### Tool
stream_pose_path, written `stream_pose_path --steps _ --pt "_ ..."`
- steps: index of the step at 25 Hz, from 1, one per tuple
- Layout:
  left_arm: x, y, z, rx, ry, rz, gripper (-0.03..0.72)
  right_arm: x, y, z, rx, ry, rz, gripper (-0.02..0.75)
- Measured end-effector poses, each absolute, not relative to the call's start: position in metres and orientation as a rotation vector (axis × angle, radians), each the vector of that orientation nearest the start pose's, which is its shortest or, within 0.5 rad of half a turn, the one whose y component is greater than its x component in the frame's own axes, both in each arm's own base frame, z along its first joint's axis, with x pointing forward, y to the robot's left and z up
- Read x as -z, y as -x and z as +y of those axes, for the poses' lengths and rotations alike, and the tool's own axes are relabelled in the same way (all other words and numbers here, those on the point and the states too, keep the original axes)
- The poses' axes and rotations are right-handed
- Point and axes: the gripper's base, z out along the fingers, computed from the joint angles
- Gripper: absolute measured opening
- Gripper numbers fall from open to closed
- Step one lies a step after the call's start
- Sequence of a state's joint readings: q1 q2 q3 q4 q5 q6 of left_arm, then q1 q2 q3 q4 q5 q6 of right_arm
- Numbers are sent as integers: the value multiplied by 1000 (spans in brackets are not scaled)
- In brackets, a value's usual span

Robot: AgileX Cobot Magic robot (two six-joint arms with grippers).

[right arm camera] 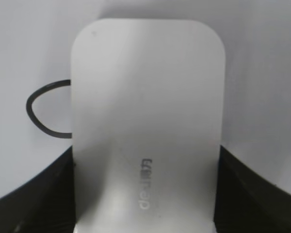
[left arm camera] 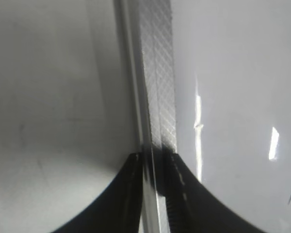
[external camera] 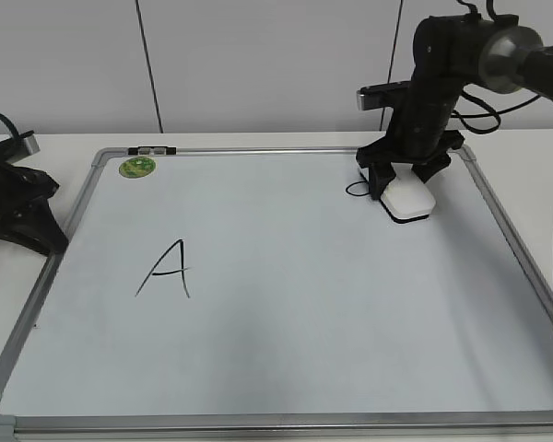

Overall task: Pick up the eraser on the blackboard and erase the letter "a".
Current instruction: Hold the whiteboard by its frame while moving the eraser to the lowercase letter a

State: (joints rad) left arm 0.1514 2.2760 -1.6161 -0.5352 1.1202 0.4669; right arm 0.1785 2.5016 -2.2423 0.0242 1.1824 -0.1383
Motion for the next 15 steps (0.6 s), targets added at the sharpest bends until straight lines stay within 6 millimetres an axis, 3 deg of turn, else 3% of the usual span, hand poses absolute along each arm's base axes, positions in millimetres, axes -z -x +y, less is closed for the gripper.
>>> stream_pose_path --steps 5,15 --pt "-115 -431 24 737 -74 3024 107 -150 -509 104 -27 505 2882 524" --pt "-115 -431 24 726 -82 3030 107 -150 -498 144 -99 667 2863 524"
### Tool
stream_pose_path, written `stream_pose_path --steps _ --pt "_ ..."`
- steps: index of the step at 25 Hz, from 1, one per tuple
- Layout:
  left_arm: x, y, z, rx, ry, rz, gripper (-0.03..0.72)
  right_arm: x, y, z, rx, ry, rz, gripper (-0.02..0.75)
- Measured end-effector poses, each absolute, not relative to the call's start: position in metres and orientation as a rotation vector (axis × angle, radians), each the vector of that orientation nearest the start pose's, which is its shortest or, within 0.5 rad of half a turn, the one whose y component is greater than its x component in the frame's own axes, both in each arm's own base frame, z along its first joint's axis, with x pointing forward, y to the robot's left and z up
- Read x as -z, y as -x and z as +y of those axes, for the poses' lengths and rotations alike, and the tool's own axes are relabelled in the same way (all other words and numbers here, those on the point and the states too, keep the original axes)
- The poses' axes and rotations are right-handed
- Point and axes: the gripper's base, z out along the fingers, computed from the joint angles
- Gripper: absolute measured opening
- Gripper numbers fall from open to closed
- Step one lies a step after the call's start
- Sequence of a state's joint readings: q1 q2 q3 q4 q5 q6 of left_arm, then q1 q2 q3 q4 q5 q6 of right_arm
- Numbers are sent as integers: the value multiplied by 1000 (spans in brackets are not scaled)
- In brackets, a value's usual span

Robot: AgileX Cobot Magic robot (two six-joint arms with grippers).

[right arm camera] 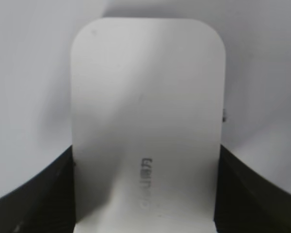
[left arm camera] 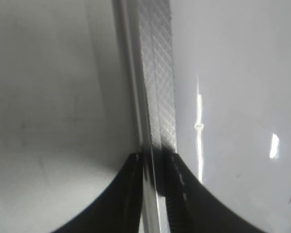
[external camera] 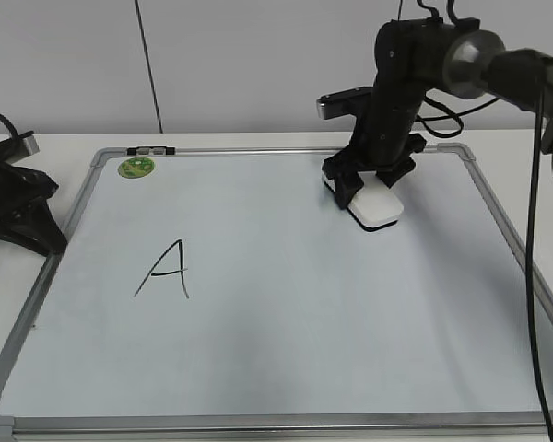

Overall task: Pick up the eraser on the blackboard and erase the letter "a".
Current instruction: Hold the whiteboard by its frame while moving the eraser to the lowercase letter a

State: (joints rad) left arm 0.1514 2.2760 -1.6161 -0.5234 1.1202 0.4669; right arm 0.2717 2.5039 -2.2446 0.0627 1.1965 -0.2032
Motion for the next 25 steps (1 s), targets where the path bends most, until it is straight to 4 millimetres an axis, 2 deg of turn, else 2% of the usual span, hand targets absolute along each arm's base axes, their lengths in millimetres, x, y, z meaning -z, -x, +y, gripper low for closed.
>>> stream_pose_path --steps 5,15,18,25 --pt "-115 -431 24 726 -82 3030 107 -150 -496 153 -106 703 2859 524" --pt "-114 -431 25 721 -85 3032 107 -149 -497 147 -25 673 2869 524" --pt "-114 -431 25 721 -85 3032 107 -149 -499 140 -36 635 2878 524" --pt "-114 -431 25 717 -88 3034 107 -150 -507 106 31 503 2907 524"
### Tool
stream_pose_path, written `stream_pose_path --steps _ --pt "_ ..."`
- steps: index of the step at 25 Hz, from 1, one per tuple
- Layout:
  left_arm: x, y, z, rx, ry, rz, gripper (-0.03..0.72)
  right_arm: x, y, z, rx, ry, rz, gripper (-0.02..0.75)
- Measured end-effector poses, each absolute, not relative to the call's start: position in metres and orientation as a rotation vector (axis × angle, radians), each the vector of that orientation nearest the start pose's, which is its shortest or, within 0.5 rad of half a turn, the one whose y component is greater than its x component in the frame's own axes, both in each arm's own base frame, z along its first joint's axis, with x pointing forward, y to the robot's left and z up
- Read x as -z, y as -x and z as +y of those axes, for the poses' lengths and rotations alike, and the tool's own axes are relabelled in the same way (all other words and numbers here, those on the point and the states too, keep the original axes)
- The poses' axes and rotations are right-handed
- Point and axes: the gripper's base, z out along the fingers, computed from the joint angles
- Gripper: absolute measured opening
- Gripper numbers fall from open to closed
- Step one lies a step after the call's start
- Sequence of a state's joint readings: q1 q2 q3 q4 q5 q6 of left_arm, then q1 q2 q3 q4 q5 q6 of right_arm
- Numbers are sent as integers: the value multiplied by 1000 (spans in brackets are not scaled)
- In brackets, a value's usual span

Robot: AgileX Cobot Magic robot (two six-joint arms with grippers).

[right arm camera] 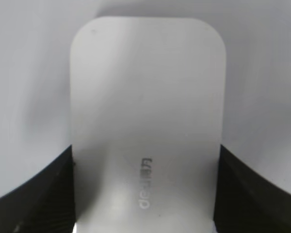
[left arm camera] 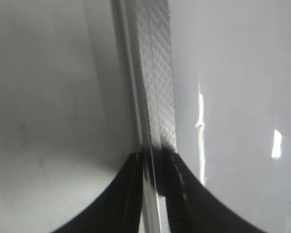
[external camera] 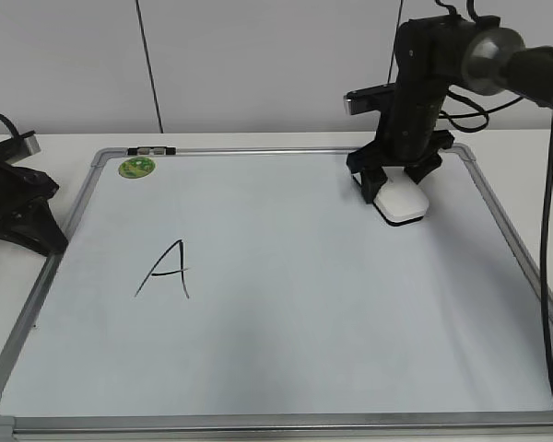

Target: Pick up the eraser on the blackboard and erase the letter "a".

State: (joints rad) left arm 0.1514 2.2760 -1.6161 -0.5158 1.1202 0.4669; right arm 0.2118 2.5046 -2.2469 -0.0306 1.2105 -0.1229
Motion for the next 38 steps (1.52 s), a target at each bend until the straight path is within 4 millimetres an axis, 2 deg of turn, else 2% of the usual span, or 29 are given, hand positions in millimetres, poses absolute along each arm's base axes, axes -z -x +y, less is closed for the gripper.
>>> stream_pose_path --steps 5,11,14,17,20,23,25,27,30,34,38 --pt "-114 -431 25 712 -91 3036 107 -151 -511 87 123 433 2912 524" --pt "-114 -431 25 712 -91 3036 107 -155 -513 81 141 408 2907 524" --pt "-114 -431 25 710 -93 3036 107 -165 -514 77 140 391 2889 524" --pt "-114 -431 25 707 -94 3037 107 -194 -511 76 128 375 2840 524" --pt "-114 -431 25 707 -94 3037 107 -235 -504 75 112 357 2762 524" --pt "-114 -431 26 704 -95 3037 107 -262 -491 74 101 350 2731 524" --pt "-114 -431 26 704 -95 3037 107 -267 -481 69 99 343 2750 524" --pt "-114 -431 26 704 -95 3037 108 -268 -468 62 95 332 2787 524" --pt "-114 -431 26 704 -95 3037 108 -256 -451 44 101 276 2876 524" --pt "-114 -431 26 704 -96 3037 108 -226 -428 21 99 193 3023 524" --pt "-114 -431 26 702 -97 3038 108 -198 -413 12 72 136 3072 524"
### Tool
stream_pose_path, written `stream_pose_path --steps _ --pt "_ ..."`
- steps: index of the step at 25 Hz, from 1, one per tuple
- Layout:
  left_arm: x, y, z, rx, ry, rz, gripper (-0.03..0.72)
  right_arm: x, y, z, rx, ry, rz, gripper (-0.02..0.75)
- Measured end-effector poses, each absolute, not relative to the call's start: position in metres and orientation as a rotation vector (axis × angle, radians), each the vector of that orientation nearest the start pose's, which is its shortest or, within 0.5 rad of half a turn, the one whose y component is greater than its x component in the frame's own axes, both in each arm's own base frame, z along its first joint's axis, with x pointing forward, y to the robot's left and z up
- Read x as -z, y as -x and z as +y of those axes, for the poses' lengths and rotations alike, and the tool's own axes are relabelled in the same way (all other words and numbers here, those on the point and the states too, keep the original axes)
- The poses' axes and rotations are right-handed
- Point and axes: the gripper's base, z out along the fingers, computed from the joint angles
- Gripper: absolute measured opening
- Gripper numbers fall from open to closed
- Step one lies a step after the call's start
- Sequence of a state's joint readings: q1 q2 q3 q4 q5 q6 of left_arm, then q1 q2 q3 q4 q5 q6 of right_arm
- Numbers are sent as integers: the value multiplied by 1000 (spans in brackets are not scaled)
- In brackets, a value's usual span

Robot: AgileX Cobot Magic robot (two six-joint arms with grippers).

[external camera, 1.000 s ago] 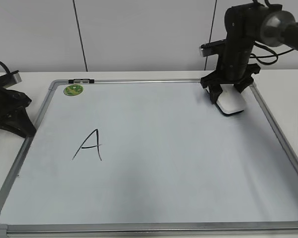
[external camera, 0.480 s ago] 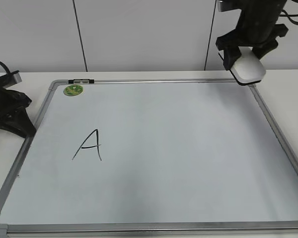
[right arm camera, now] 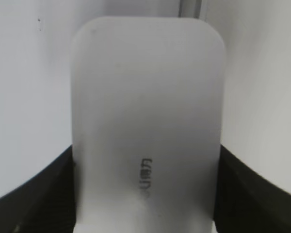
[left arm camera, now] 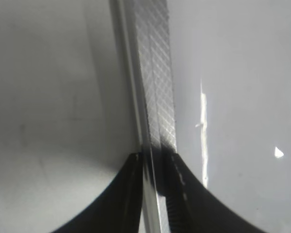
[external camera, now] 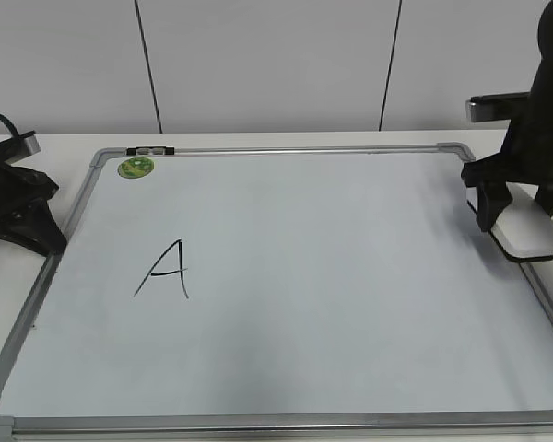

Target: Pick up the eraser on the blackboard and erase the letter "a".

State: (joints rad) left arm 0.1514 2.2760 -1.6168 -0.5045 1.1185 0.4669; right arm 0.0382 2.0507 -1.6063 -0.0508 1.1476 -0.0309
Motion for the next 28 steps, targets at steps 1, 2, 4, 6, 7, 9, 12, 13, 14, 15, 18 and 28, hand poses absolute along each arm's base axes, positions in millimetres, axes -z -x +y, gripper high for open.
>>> stream_pose_path --steps 1,2,4,6,7,9,12,13,14,15,18,28 --pt "-114 -431 26 702 -97 3038 108 -192 -411 11 63 132 3073 524" --pt "-114 -431 26 702 -97 3038 108 -188 -410 12 57 130 3068 524" --pt "-114 -431 26 702 -97 3038 108 -180 -408 13 38 122 3062 524" --pt "-114 -431 26 702 -97 3038 108 -178 -409 13 31 119 3038 524" --pt "-114 -431 26 702 -97 3038 108 -177 -410 13 28 115 3030 524" --pt "-114 -431 26 702 -97 3038 108 -177 -411 13 27 111 3010 524" --pt "-114 -431 26 702 -97 3038 108 -172 -414 14 26 97 3001 524" --pt "-114 -431 26 702 -97 3038 108 -169 -415 14 26 91 3005 524" --pt "-114 -431 26 702 -97 3038 108 -167 -416 14 25 80 3004 524" --pt "-114 -431 26 702 -97 3038 108 -164 -416 14 24 72 3008 524" --pt "-114 -431 26 702 -97 3038 109 -154 -419 14 19 35 3012 524" --pt "-114 -431 26 702 -97 3038 109 -153 -421 13 28 -10 2990 524"
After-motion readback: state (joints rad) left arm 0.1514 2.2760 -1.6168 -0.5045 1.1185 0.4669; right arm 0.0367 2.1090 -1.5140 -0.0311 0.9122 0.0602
